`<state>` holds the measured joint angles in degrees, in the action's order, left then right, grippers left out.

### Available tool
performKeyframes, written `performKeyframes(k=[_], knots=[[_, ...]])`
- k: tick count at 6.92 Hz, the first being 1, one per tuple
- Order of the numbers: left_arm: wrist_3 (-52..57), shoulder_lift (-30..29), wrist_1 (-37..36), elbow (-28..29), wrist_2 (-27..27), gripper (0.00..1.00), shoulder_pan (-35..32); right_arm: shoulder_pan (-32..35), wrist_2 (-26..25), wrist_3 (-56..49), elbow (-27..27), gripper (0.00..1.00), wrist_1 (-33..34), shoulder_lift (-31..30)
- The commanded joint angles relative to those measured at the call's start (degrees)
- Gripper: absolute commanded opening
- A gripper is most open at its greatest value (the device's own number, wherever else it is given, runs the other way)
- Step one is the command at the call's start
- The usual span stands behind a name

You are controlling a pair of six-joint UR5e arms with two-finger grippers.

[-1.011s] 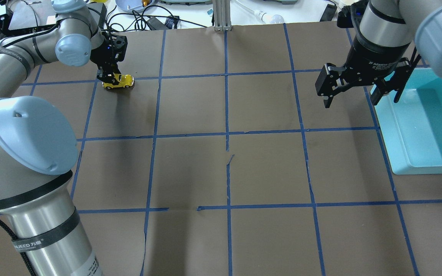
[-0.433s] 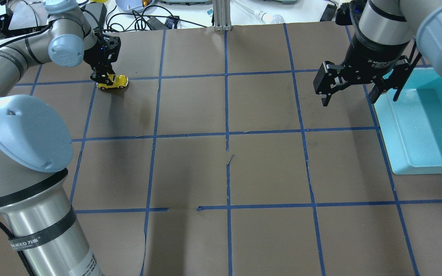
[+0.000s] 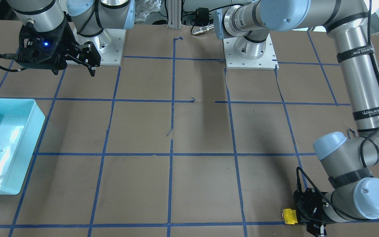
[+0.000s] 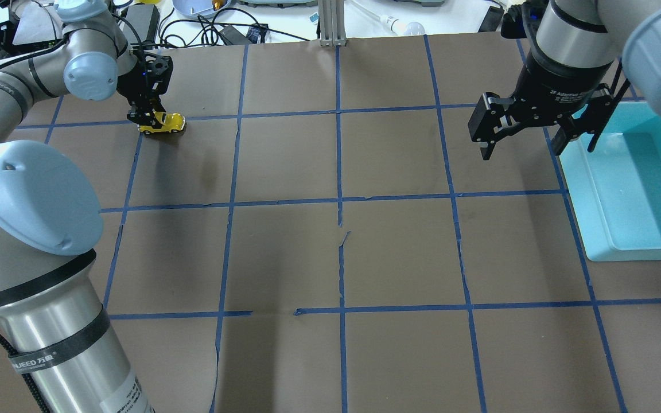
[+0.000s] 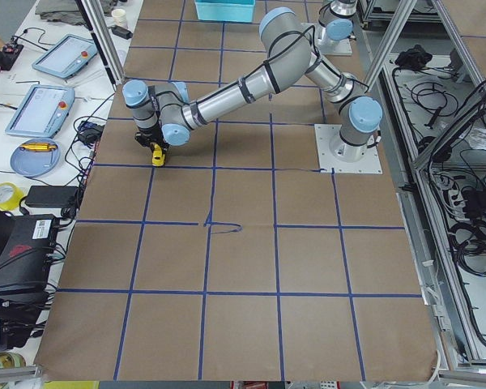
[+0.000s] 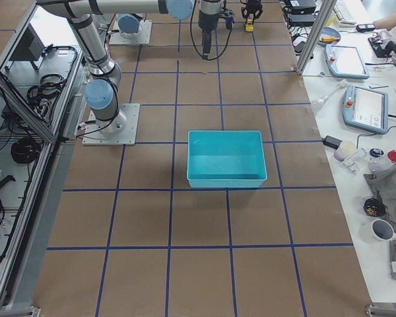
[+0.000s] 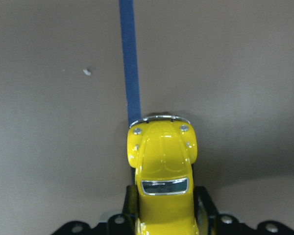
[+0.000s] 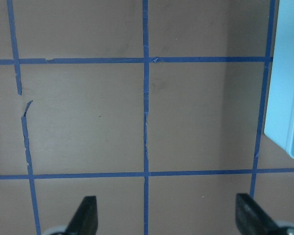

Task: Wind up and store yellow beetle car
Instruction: 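Drag the car back toward the robot with the left gripper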

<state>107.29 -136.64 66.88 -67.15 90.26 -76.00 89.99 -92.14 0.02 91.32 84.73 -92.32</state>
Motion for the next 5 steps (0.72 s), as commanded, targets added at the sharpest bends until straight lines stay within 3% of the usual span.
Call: performKeyframes(k=[1,5], knots=[[1.33,0.06,0.00,0.00,0.00,0.00,0.85,0.01,-0.06,-0.11,0.17,1.00,0.00,0.13],[2.57,-0.03,0.00,0.00,0.00,0.00,2.17,-0.17,-0.50,-0.02,0.17,1.00,0.00,0.13]])
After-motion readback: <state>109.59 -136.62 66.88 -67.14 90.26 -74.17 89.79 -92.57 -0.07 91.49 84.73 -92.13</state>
